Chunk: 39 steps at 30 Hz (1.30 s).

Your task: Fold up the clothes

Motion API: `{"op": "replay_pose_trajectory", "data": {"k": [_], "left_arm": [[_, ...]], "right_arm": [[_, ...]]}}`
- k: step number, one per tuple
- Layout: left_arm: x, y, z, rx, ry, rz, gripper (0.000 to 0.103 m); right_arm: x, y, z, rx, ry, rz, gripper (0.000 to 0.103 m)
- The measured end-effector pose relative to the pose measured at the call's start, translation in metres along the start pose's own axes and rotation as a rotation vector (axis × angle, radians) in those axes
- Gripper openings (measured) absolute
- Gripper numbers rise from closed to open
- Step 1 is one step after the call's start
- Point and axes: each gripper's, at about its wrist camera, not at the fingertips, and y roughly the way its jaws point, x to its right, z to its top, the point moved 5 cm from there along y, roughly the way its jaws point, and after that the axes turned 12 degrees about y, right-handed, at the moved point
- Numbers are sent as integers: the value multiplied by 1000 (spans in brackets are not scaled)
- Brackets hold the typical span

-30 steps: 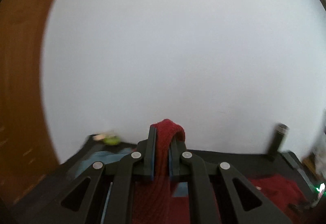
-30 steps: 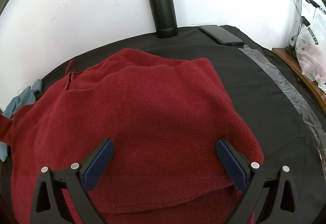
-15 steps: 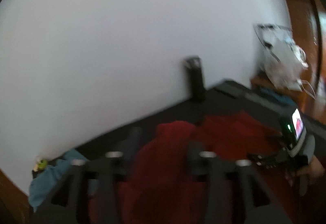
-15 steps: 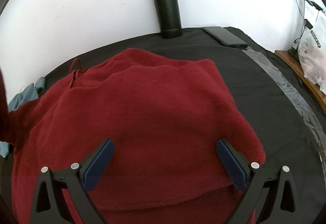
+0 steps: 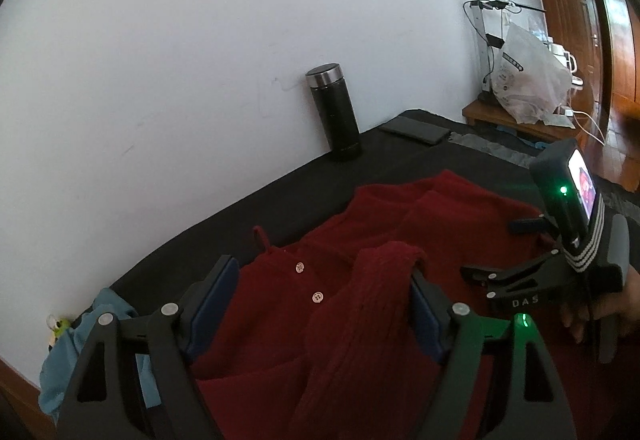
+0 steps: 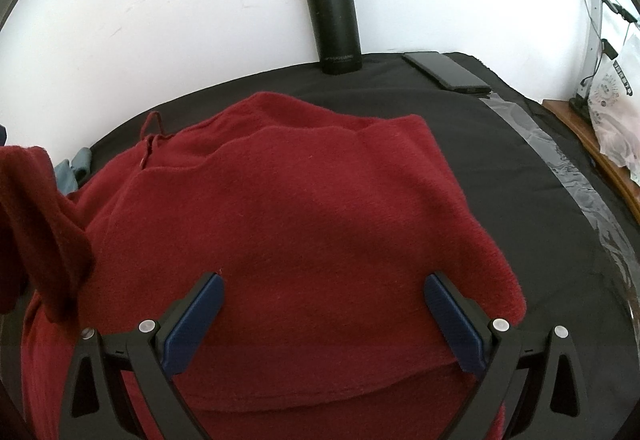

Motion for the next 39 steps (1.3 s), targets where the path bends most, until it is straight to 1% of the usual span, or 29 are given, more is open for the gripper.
{"op": "replay_pose_trajectory", "data": {"k": [4, 9, 14, 17, 21, 23, 25, 27, 30, 33, 37, 39], "left_arm": [[2, -2, -1, -1, 6, 12, 84], [9, -2, 0, -2, 37, 39, 84], [17, -4, 2, -1, 89, 72, 84], [24, -6, 4, 2, 133, 111, 85], [30, -11, 6, 8, 181, 167, 89], [33, -13, 7, 13, 210, 198, 93], [36, -16, 9, 18, 238, 229, 100], [39, -19, 9, 28, 267, 254, 102], [45, -24, 11, 37, 303, 268, 102], [48, -26, 12, 37, 317, 281, 102], [48, -31, 13, 44, 320, 303, 102], [49, -39, 16, 62, 311, 289, 102]], "right_arm": [[0, 0, 0, -3, 1, 2, 102], [0, 0, 0, -5, 1, 2, 102], [0, 1, -1, -5, 1, 2, 102], [0, 1, -1, -5, 2, 2, 102], [0, 1, -2, -7, 2, 4, 102], [0, 1, -2, -8, 2, 4, 102], [0, 1, -2, -8, 3, 6, 102], [1, 1, -2, -11, 4, 6, 102], [0, 1, -2, -13, 5, 5, 102], [1, 1, -2, -14, 6, 6, 102], [2, 1, -2, -15, 8, 9, 102], [2, 1, -1, -15, 9, 11, 102]]}}
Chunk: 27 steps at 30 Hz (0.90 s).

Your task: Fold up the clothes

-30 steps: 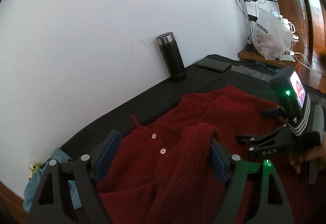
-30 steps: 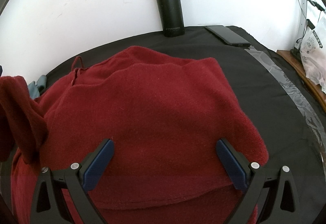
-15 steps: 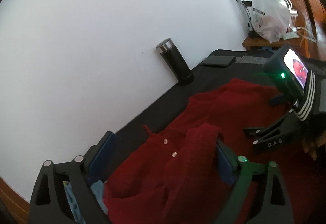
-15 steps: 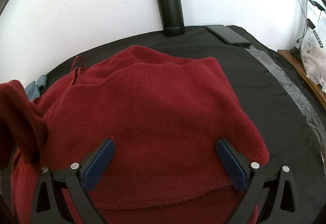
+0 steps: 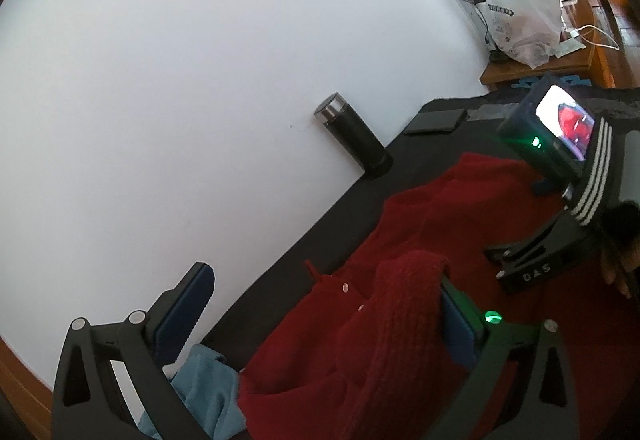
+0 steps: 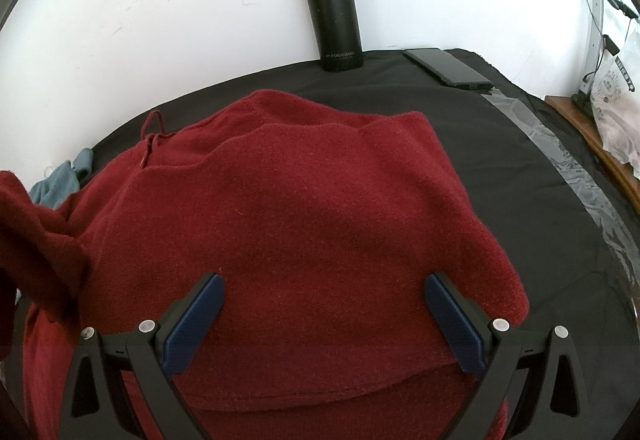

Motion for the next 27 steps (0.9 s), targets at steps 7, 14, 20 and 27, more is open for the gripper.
{"op": "replay_pose_trajectory", "data": {"k": [7, 14, 20, 27], "left_arm": [[-5, -29, 18, 90, -3, -28, 102], [-18, 0, 1, -26, 6, -68, 102], [-23, 33, -27, -150, -20, -5, 102], [-30, 9, -3, 20, -19, -53, 102]], "right_arm": [[2, 1, 1, -1, 4, 5, 102], [4, -2, 2, 6, 20, 27, 102], [6, -34, 13, 119, 143, 266, 102], [-14, -65, 14, 281, 38, 286, 102]]}}
